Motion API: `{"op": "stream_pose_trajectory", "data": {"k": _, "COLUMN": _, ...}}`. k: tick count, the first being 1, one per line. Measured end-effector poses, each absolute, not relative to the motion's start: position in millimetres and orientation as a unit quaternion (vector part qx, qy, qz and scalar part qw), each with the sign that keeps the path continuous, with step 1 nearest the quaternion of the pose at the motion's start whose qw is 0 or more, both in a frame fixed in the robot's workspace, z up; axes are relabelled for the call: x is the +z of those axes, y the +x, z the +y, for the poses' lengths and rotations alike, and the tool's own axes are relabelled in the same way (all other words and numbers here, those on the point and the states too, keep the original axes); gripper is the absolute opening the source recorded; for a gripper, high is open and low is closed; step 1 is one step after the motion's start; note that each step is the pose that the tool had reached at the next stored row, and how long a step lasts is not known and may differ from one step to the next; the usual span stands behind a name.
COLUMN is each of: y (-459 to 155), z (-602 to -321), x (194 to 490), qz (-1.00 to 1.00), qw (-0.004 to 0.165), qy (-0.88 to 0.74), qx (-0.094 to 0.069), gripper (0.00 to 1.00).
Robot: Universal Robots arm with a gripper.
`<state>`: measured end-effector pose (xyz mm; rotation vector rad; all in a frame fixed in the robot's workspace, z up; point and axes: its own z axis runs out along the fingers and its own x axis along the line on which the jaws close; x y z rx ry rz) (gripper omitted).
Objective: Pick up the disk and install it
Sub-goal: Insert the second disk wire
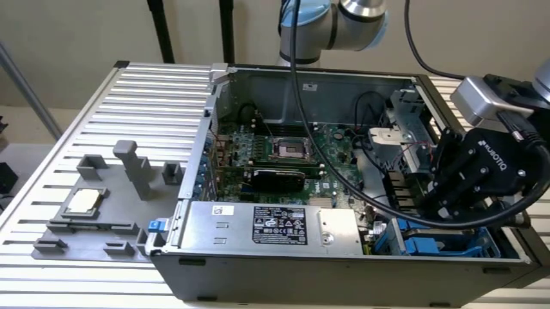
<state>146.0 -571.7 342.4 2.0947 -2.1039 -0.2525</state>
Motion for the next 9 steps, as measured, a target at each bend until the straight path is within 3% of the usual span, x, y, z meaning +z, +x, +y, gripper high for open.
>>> {"op": "stream_pose_trajectory", "data": {"k": 9, "y": 143.7, "z": -571.0, "x": 342.4, "qz": -0.704, "qw": 0.081, "qy": 0.701, "qx": -0.084, "gripper": 0.25}}
